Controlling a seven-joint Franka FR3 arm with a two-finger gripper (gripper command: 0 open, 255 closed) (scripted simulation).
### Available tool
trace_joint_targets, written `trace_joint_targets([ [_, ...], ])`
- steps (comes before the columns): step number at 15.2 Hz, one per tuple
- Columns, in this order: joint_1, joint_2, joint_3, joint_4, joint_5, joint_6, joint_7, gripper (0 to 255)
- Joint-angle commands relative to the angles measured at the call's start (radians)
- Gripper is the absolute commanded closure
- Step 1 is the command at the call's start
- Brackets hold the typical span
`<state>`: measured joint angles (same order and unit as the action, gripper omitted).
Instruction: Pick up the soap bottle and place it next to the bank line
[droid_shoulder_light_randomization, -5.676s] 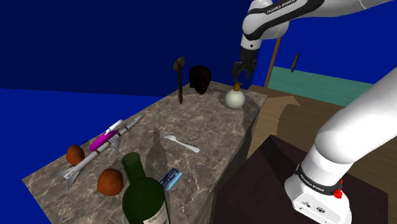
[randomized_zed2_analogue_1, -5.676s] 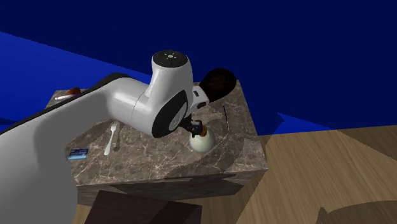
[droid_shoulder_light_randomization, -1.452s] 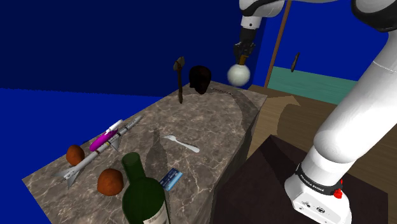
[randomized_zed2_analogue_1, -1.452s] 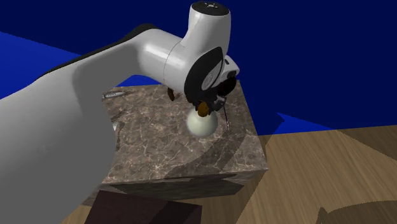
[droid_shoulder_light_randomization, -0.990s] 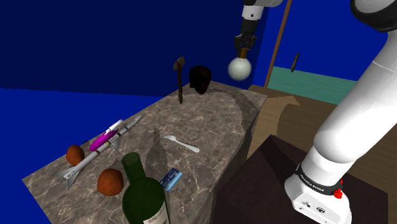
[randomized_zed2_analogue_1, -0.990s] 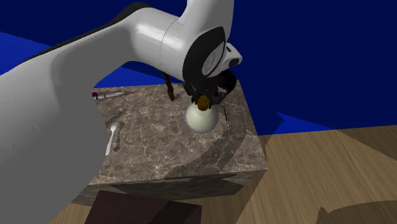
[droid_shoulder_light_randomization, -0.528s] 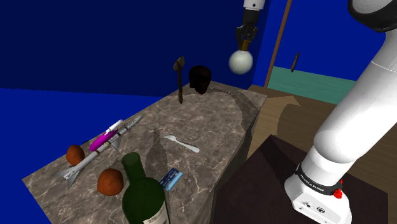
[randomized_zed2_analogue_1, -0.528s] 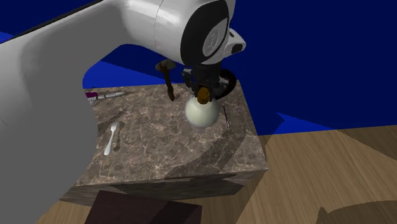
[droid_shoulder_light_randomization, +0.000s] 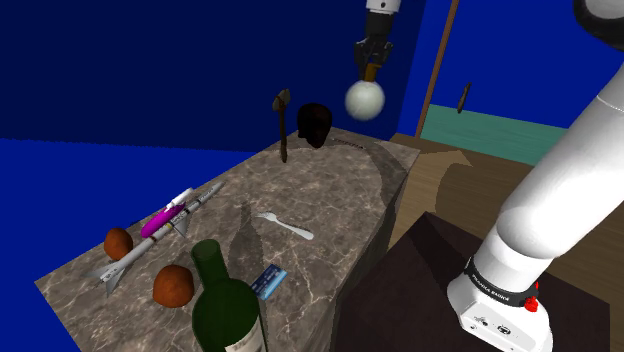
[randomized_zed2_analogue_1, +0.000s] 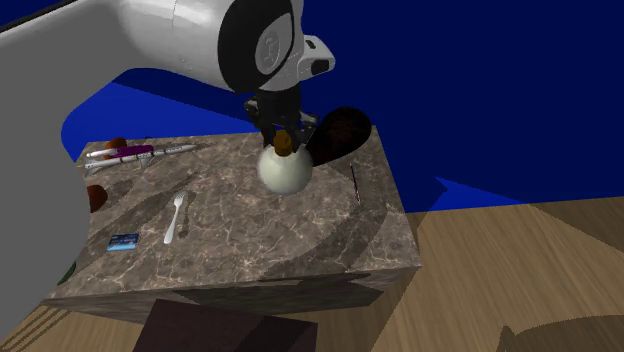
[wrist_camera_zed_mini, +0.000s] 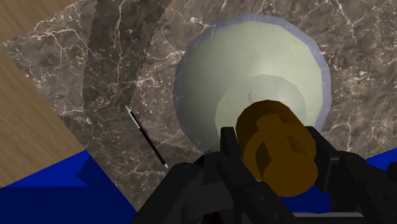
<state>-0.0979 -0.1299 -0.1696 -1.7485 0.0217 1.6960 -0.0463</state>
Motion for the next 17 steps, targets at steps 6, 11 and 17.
trace_joint_targets([
  [6, 0.073, -0.037, 0.103, -0.040, -0.003, 0.008, 0.177, 255],
  [11, 0.122, -0.031, 0.175, -0.034, -0.002, 0.011, 0.298, 255],
  [17, 0.182, 0.011, 0.261, 0.014, -0.004, 0.008, 0.444, 255],
])
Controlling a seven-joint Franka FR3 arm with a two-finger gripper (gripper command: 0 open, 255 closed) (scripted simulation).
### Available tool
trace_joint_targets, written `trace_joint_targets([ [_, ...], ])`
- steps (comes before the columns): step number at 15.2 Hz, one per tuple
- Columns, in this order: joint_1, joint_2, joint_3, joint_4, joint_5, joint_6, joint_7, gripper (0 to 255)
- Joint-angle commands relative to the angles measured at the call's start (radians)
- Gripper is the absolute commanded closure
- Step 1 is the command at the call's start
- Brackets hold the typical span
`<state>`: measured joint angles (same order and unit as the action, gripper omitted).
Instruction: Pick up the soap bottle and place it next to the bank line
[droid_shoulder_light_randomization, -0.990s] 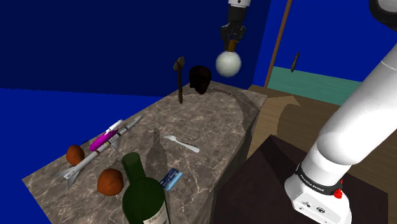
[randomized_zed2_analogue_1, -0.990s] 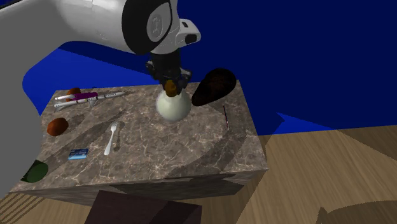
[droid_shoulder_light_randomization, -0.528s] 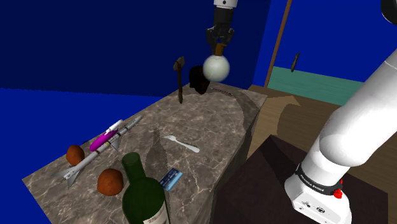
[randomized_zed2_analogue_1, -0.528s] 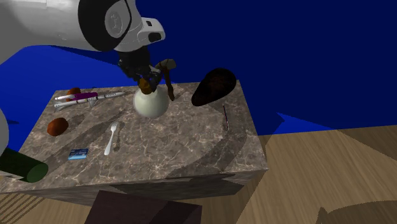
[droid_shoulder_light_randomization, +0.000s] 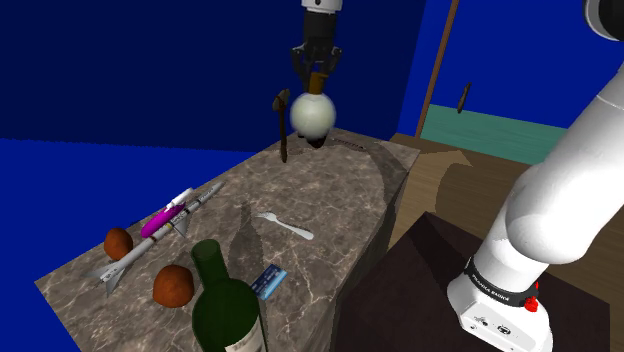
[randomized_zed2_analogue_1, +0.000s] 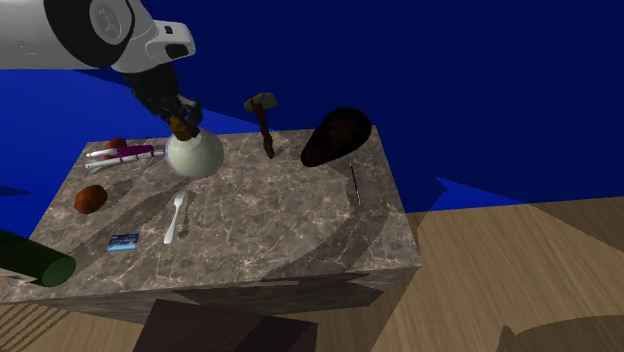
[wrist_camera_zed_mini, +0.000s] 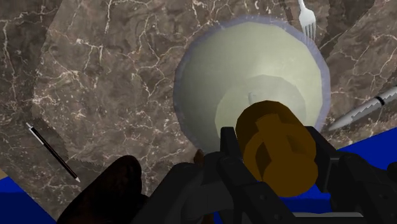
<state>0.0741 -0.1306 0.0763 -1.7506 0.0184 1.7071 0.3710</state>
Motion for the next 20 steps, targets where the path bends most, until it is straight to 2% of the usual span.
trace_joint_targets([
  [1, 0.021, 0.023, 0.028, 0.028, -0.003, -0.004, 0.051, 255],
  [11, 0.133, 0.189, 0.156, 0.225, -0.049, -0.039, 0.294, 255],
  [16, 0.208, 0.317, 0.206, 0.388, -0.097, -0.082, 0.412, 255],
  [18, 0.253, 0.395, 0.226, 0.494, -0.128, -0.114, 0.467, 255],
  [20, 0.250, 0.384, 0.224, 0.450, -0.124, -0.082, 0.466, 255],
])
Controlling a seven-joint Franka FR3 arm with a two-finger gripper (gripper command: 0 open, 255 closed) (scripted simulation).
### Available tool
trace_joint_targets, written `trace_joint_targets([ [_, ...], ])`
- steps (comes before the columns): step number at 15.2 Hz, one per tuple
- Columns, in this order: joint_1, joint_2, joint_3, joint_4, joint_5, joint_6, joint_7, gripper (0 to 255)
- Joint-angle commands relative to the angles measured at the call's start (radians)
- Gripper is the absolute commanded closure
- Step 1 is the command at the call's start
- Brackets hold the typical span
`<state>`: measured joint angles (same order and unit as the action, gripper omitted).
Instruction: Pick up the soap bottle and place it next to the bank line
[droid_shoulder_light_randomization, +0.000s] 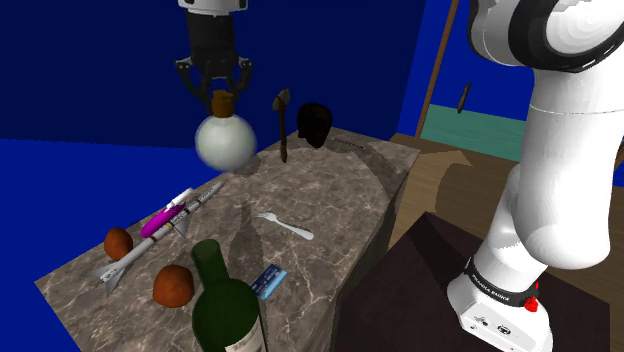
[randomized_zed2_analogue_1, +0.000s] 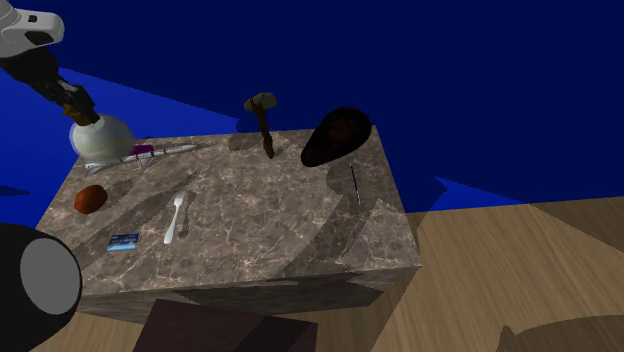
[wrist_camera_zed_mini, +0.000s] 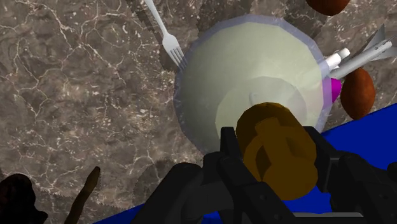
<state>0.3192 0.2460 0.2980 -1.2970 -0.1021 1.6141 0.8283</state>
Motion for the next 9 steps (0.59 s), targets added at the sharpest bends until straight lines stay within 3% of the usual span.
trace_joint_targets([
  [1, 0.003, 0.002, 0.002, -0.024, -0.002, 0.027, 0.009, 255],
  [9, -0.007, -0.025, -0.001, -0.170, 0.006, 0.147, 0.010, 255],
])
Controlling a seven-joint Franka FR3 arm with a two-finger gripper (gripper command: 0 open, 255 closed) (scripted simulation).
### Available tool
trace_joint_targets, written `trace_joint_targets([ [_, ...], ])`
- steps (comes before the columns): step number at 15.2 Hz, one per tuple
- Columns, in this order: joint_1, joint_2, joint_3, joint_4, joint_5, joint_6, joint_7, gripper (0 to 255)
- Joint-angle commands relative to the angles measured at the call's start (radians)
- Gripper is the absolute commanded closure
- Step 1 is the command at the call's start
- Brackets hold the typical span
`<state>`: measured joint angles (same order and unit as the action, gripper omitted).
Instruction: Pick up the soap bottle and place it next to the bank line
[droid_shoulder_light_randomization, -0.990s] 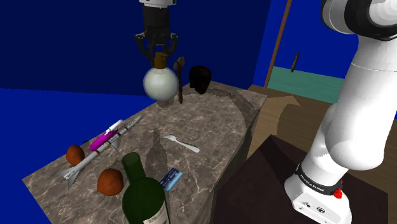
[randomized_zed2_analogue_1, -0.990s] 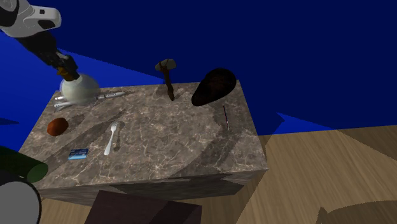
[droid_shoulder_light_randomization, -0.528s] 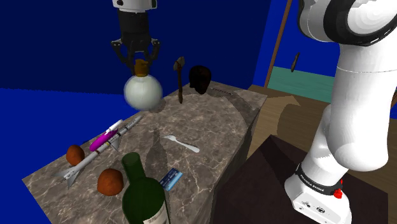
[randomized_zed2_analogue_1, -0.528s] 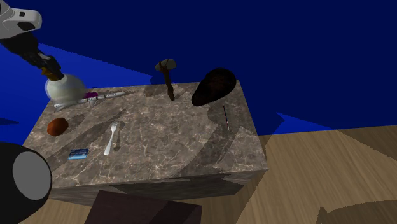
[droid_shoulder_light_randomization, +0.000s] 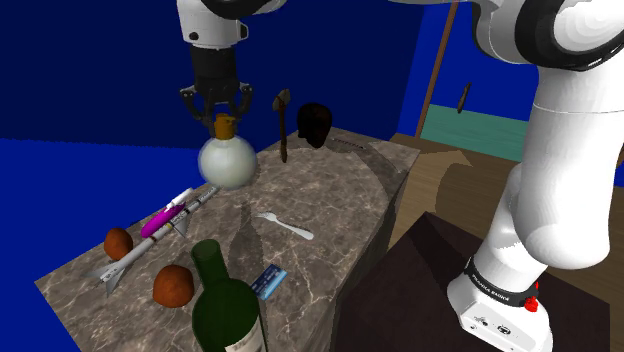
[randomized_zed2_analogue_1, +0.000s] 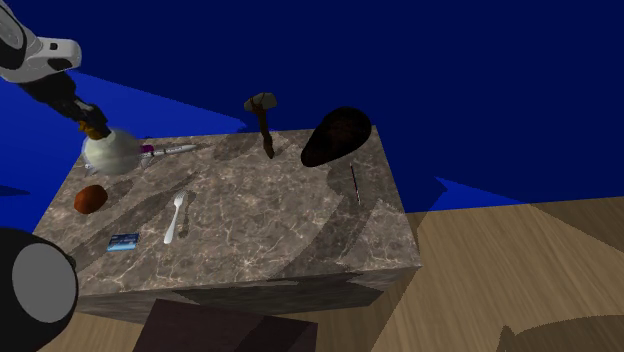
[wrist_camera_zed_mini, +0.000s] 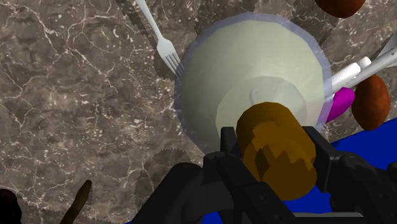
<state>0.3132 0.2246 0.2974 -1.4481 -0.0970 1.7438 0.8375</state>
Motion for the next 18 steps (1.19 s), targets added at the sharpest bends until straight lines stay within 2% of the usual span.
trace_joint_targets([
  [1, -0.002, -0.005, 0.000, -0.035, 0.001, 0.031, 0.001, 255],
  [18, -0.009, 0.003, -0.006, -0.253, -0.007, 0.257, 0.012, 255],
])
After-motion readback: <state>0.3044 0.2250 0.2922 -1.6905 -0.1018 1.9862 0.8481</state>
